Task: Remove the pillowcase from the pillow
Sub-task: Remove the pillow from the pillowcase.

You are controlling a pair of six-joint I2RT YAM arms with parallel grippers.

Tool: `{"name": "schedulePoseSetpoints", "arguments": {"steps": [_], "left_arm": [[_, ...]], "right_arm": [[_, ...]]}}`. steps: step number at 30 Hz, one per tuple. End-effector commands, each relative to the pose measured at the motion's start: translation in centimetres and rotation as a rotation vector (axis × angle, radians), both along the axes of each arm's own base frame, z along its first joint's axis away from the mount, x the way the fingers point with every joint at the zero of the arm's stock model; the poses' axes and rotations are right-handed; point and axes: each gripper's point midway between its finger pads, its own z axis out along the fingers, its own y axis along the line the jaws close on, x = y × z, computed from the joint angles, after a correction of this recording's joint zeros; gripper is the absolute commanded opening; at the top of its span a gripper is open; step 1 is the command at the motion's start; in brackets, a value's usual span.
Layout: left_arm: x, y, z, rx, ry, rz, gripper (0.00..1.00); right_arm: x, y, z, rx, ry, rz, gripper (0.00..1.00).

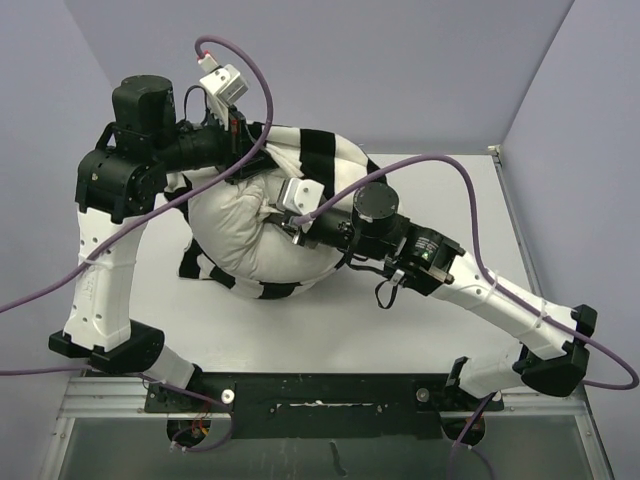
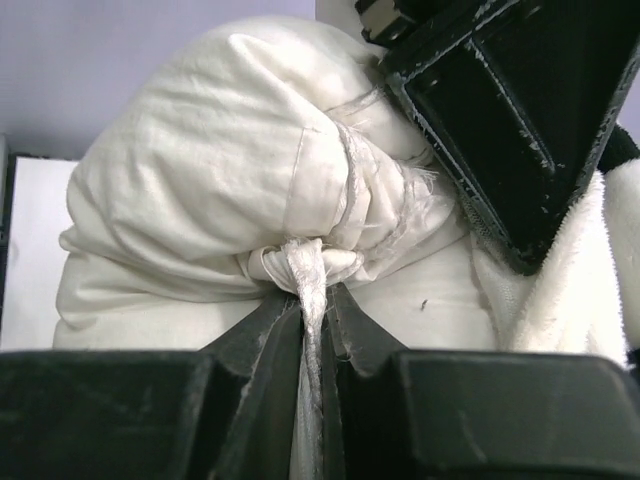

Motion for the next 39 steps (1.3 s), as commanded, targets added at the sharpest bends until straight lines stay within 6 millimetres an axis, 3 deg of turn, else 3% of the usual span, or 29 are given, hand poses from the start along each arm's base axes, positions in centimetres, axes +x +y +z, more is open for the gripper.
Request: {"name": "schedulePoseSetpoints", "arguments": {"steps": [1, 6, 10, 16, 19, 21, 27, 28, 29, 31, 33, 36, 39], "left_arm": [[3.5, 2.5, 3.5, 0.001, -0.251, 0.187, 0.00], [5.2, 4.9, 5.4, -0.026, -0.308, 0.264, 0.00], [6.5, 6.4, 6.8, -0.046, -0.336, 0.301, 0.00], [7.6, 6.3, 5.1, -0.047, -0.271, 0.285, 0.00], [7.6, 5.5, 3.0, -0.049, -0.186, 0.245, 0.00], [7.6, 4.8, 1.8, -0.044, -0.141, 0.221, 0.00], [7.6, 1.5, -2.2, -0.023, -0.046, 0.162, 0.00], [7.6, 1.1, -2.5, -0.021, -0.043, 0.156, 0.00], [7.6, 0.8, -2.6, -0.021, -0.043, 0.151, 0.00], [7.7, 0.7, -2.5, -0.022, -0.055, 0.153, 0.00], [7.6, 1.0, -2.2, -0.015, -0.072, 0.155, 0.00], [7.3, 1.4, -1.6, -0.018, -0.093, 0.153, 0.00], [6.6, 1.4, -1.5, -0.022, -0.096, 0.135, 0.00]], "right_arm": [[-5.0, 1.1, -9.3, -0.175, 0.278, 0.138, 0.00], [-7.5, -0.5, -10.9, -0.187, 0.321, 0.155, 0.00], [-8.6, -2.6, -13.9, -0.215, 0.381, 0.123, 0.00], [-8.8, -5.2, -14.1, -0.190, 0.387, 0.076, 0.00], [-9.0, -5.7, -12.2, -0.171, 0.362, 0.090, 0.00], [-9.6, -5.4, -10.0, -0.138, 0.344, 0.131, 0.00], [-13.2, -2.6, -0.7, 0.014, 0.320, 0.388, 0.00], [-13.7, -2.4, 0.3, 0.026, 0.319, 0.424, 0.01], [-13.7, -2.4, 1.3, 0.042, 0.308, 0.426, 0.09], [-11.4, -3.4, 3.2, 0.102, 0.262, 0.300, 0.40], [-7.8, -5.2, 4.8, 0.163, 0.215, 0.102, 0.60], [-2.7, -8.3, 6.0, 0.205, 0.220, -0.119, 0.67], [0.2, -9.2, 5.8, 0.186, 0.269, -0.184, 0.73]]}}
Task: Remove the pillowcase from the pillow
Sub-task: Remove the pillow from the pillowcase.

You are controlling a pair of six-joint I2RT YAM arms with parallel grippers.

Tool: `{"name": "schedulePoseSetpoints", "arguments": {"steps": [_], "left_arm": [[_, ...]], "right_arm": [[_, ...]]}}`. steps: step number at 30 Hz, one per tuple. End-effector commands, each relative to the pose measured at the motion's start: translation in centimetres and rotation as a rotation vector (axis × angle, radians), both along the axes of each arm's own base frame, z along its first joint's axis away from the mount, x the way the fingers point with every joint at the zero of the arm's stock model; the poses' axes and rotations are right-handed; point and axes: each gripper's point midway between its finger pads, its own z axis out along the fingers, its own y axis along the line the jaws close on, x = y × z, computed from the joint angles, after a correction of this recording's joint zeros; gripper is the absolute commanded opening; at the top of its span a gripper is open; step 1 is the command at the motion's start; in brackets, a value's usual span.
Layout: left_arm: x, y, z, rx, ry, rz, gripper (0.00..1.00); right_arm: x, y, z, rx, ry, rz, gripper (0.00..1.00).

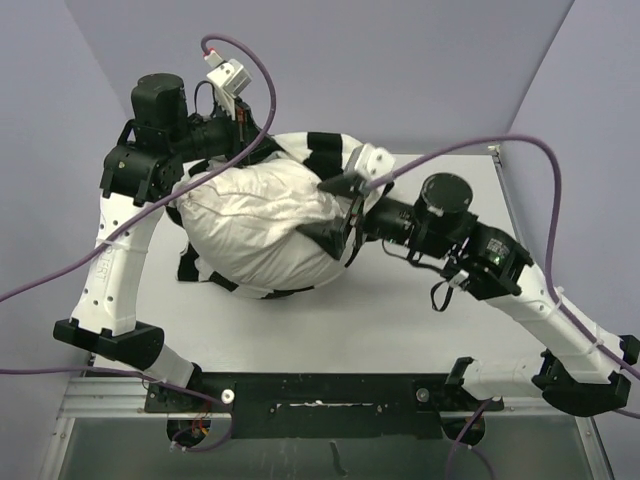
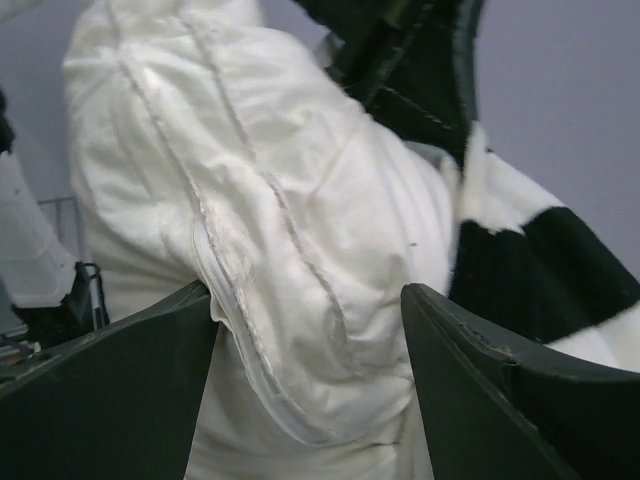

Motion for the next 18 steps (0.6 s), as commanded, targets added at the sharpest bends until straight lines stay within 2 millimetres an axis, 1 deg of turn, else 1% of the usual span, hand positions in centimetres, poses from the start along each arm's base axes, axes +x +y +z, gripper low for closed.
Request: {"name": "schedulePoseSetpoints", "arguments": {"steps": [1, 4, 7, 9, 11, 13, 14, 16, 18], "left_arm": [[1.7, 1.9, 1.0, 0.017, -0.089, 0.102, 0.00], [1.4, 2.0, 1.0, 0.018, -0.084, 0.102, 0.00], [0.7, 1.9, 1.1, 0.015, -0.087, 0.079, 0.00], [0.6, 2.1, 1.3, 0.014, -0.091, 0.080, 0.00], [0.7, 2.4, 1.5, 0.013, -0.097, 0.087, 0.00], [0.9, 2.7, 1.5, 0.017, -0.102, 0.096, 0.00], [1.0, 3.0, 1.6, 0.017, -0.104, 0.105, 0.00], [1.3, 3.5, 1.6, 0.015, -0.104, 0.112, 0.00], [1.5, 3.8, 1.6, 0.014, -0.103, 0.116, 0.00]], "right_arm": [[4.4, -2.9, 1.6, 0.013, 0.076, -0.166, 0.74], [4.7, -2.1, 2.2, 0.012, 0.099, -0.072, 0.78], [4.7, -2.0, 3.4, 0.035, 0.100, 0.031, 0.81], [5.0, -2.7, 4.5, 0.061, 0.099, 0.082, 0.83], [5.8, -4.5, 5.7, 0.104, 0.117, 0.125, 0.84], [5.7, -6.0, 7.1, 0.152, 0.150, 0.195, 0.84], [5.5, -6.7, 8.1, 0.176, 0.129, 0.229, 0.85], [5.8, -7.5, 8.8, 0.197, 0.125, 0.223, 0.85], [6.3, -7.7, 8.8, 0.204, 0.124, 0.209, 0.85]]}}
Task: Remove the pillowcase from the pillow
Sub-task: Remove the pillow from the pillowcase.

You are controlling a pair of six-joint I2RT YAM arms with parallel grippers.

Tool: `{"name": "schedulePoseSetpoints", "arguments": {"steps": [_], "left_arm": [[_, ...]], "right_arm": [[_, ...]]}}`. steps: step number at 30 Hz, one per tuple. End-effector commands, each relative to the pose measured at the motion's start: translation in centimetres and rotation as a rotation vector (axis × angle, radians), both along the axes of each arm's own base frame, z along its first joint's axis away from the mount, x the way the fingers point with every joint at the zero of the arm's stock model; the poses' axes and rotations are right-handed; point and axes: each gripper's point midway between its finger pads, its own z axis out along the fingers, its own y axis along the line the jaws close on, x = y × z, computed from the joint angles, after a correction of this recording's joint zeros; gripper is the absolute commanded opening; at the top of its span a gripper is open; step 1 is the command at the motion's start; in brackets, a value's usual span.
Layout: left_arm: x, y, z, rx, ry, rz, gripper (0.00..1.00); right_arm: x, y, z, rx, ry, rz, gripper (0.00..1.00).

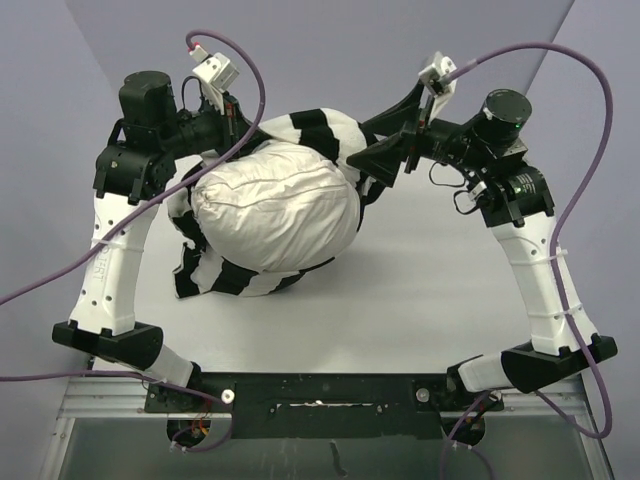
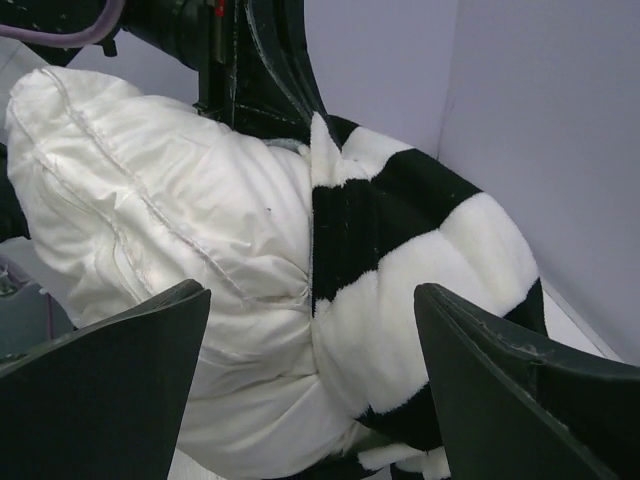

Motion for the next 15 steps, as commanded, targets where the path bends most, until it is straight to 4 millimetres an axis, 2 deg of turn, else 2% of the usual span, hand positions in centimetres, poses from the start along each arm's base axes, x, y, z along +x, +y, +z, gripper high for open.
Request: {"name": "schedulePoseSetpoints", "arguments": {"steps": [1, 4, 7, 8, 10, 12, 15], "left_arm": [[-0.5, 2.1, 1.0, 0.008, -0.039, 0.043, 0.00], [-0.5, 2.1, 1.1, 0.003, -0.040, 0.038, 0.00], [-0.8, 1.9, 1.6, -0.008, -0.046, 0.020, 0.00], [-1.0, 1.8, 1.9, -0.011, -0.050, 0.014, 0.00], [-1.4, 1.7, 2.4, -0.017, -0.057, -0.001, 0.00], [-1.9, 1.7, 2.9, -0.022, -0.066, -0.016, 0.00], [-3.0, 1.8, 3.9, -0.032, -0.086, -0.039, 0.00]], "right_arm": [[-3.4, -0.7, 5.1, 0.109, -0.117, 0.127, 0.86], [-1.1, -0.7, 4.6, 0.128, -0.079, 0.053, 0.85], [2.2, 0.9, 2.9, 0.079, -0.009, -0.049, 0.81], [2.3, 2.9, 2.0, 0.027, -0.013, -0.045, 0.81], [2.9, 5.4, -0.4, -0.100, -0.049, -0.078, 0.81], [3.8, 6.6, -2.3, -0.180, -0.039, -0.113, 0.79], [5.6, 7.3, -5.4, -0.258, 0.002, -0.164, 0.73]]}}
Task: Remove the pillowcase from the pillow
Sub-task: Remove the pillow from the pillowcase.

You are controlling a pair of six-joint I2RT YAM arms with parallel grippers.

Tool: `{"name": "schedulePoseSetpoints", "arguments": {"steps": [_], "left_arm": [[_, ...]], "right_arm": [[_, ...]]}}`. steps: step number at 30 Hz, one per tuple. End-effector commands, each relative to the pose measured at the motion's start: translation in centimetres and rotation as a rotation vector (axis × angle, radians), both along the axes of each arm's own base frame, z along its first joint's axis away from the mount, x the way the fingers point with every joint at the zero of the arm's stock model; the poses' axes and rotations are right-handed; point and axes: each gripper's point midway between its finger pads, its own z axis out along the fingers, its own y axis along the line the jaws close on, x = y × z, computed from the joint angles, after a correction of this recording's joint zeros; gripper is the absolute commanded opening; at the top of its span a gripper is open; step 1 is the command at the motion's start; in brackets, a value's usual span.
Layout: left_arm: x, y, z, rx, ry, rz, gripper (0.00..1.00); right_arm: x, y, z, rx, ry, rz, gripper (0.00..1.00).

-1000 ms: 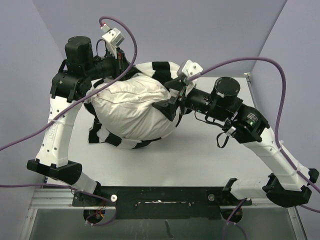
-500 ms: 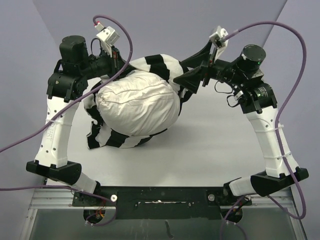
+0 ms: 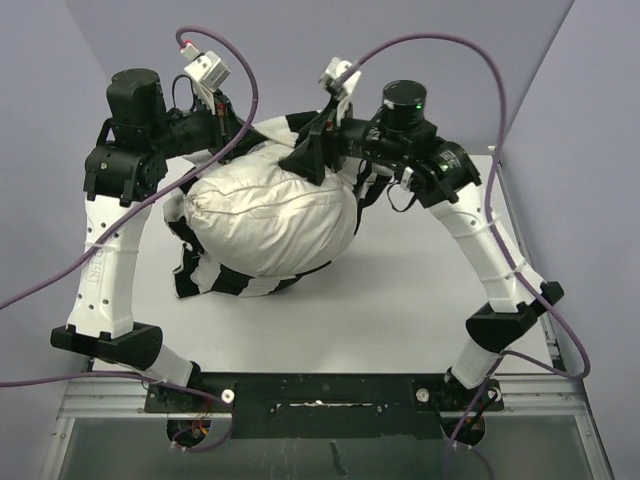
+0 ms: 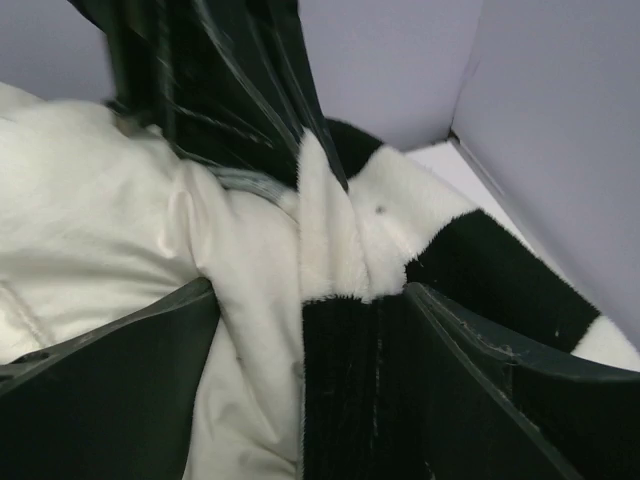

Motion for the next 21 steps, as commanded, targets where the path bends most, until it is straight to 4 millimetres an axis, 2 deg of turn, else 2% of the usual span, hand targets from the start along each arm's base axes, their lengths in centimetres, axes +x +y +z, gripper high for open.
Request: {"name": "schedulePoseSetpoints", "arguments": {"steps": [1, 3, 4, 6, 7, 8, 9, 10, 11, 12, 15, 17, 18, 21], "left_arm": [[-2.4, 1.0, 3.3, -0.017, -0.091, -0.014, 0.00], [-2.9, 1.3, 4.2, -0.019, -0.126, -0.012, 0.00], [-3.2, 1.5, 4.7, -0.020, -0.147, -0.008, 0.00], [-3.5, 2.1, 5.9, -0.021, -0.194, 0.005, 0.00], [-3.7, 2.3, 6.6, -0.022, -0.220, 0.013, 0.09], [-4.0, 2.6, 7.5, -0.022, -0.253, 0.016, 0.31], [-4.3, 2.8, 8.3, -0.019, -0.290, 0.017, 0.57], [-4.8, 3.1, 9.1, -0.014, -0.333, 0.020, 0.74], [-5.4, 3.2, 10.0, -0.009, -0.380, 0.021, 0.83], [-6.0, 3.4, 10.8, -0.005, -0.428, 0.020, 0.87], [-8.5, 3.6, 12.8, 0.008, -0.562, -0.005, 0.90], [-10.0, 3.6, 13.6, 0.008, -0.611, -0.025, 0.94], [-10.6, 3.5, 13.6, 0.007, -0.613, -0.043, 0.95], [-11.9, 2.9, 11.8, 0.021, -0.575, -0.119, 0.96]], "right_arm": [[3.3, -0.4, -6.4, -0.219, 0.040, -0.160, 0.70], [3.4, 0.0, -8.3, -0.272, 0.053, -0.152, 0.64], [3.6, 0.0, -9.3, -0.302, 0.064, -0.163, 0.55], [5.0, -0.6, -10.7, -0.345, 0.092, -0.239, 0.21], [6.2, -1.3, -10.8, -0.356, 0.103, -0.325, 0.04], [6.9, -1.7, -10.7, -0.351, 0.113, -0.377, 0.00], [7.2, -1.8, -10.2, -0.336, 0.112, -0.399, 0.00], [7.4, -1.8, -9.6, -0.321, 0.101, -0.416, 0.00], [7.5, -1.5, -8.9, -0.307, 0.085, -0.436, 0.00], [7.4, -1.1, -8.3, -0.302, 0.062, -0.445, 0.00], [6.5, 0.8, -6.7, -0.295, 0.008, -0.440, 0.00], [6.0, 2.1, -6.4, -0.299, -0.009, -0.433, 0.00], [5.8, 2.7, -6.5, -0.300, -0.014, -0.428, 0.00], [4.8, 4.5, -6.4, -0.286, -0.025, -0.407, 0.00]]}}
